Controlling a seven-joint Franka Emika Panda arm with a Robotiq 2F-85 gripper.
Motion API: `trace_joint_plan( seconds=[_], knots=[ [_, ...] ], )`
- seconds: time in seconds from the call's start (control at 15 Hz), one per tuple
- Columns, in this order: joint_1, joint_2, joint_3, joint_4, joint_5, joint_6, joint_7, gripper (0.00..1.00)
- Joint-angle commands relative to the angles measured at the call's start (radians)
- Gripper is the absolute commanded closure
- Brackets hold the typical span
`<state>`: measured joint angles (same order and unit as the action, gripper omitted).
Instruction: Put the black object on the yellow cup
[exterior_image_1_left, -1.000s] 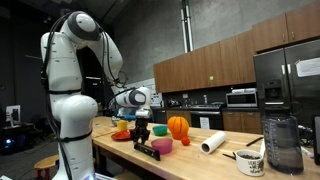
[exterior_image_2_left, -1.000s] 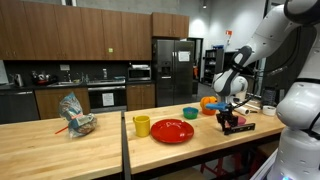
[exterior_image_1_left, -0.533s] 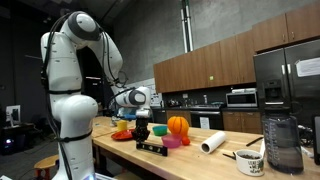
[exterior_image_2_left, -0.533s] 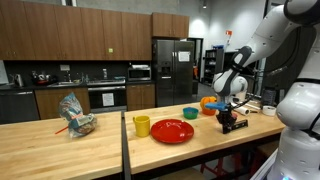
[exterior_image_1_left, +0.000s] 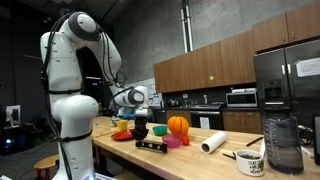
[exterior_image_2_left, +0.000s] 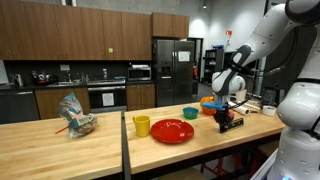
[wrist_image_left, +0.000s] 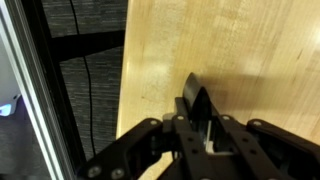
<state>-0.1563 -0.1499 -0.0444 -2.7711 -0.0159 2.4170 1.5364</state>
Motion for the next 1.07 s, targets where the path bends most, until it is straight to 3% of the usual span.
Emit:
trace_joint_plan(
  seconds=[0.0, 0.33, 0.67, 1.0],
  knots=[
    [-0.003, -0.052, 0.009, -0.008, -0.039, -0.038, 0.032, 0.95],
    [-0.022, -0.108, 0.01, -0.009, -0.12, -0.094, 0.073, 0.95],
    [-0.031, -0.191, -0.019, -0.005, -0.053, -0.118, -0.006, 0.95],
    [-0.025, -0.296, -0.061, 0.008, 0.071, -0.186, -0.175, 0.95]
  ],
)
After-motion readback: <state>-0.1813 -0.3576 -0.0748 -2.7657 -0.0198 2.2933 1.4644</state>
